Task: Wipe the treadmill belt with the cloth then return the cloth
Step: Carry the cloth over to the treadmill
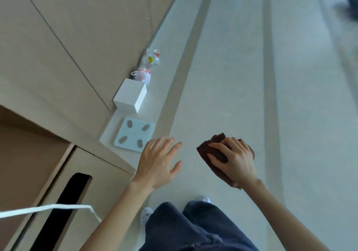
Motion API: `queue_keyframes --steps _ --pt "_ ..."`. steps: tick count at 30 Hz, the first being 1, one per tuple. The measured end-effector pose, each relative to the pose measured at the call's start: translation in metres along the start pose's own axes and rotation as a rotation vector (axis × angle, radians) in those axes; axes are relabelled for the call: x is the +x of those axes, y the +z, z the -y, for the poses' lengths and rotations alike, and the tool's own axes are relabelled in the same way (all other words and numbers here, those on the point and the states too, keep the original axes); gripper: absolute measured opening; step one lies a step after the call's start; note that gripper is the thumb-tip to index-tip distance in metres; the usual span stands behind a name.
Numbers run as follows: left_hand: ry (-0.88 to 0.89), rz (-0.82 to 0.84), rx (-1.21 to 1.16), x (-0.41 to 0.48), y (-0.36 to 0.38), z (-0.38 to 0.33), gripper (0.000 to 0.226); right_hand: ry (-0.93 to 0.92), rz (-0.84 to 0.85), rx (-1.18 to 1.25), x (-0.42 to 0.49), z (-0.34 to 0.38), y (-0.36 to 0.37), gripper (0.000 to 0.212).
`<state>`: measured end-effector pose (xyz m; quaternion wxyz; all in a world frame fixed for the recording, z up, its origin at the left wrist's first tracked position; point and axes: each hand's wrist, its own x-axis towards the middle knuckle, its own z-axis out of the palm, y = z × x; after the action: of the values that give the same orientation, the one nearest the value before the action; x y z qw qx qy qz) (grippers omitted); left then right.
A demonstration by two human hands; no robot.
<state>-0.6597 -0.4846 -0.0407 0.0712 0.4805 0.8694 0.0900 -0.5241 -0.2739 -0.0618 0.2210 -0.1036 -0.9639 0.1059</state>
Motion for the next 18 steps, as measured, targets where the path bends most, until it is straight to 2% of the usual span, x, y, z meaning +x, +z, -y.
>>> queue_keyframes --steps 6,10,18 --pt "0.199 0.028 0.028 0.095 0.019 -0.089 0.051 0.206 -0.07 -0.114 -0.041 -0.108 -0.062 0.026" --pt "0.331 -0.021 0.043 0.153 0.016 -0.15 0.051 0.327 -0.171 -0.19 -0.058 -0.166 -0.107 0.025" --pt "0.524 -0.063 0.011 0.24 0.009 -0.259 0.054 0.534 -0.328 -0.267 -0.091 -0.222 -0.165 0.024"
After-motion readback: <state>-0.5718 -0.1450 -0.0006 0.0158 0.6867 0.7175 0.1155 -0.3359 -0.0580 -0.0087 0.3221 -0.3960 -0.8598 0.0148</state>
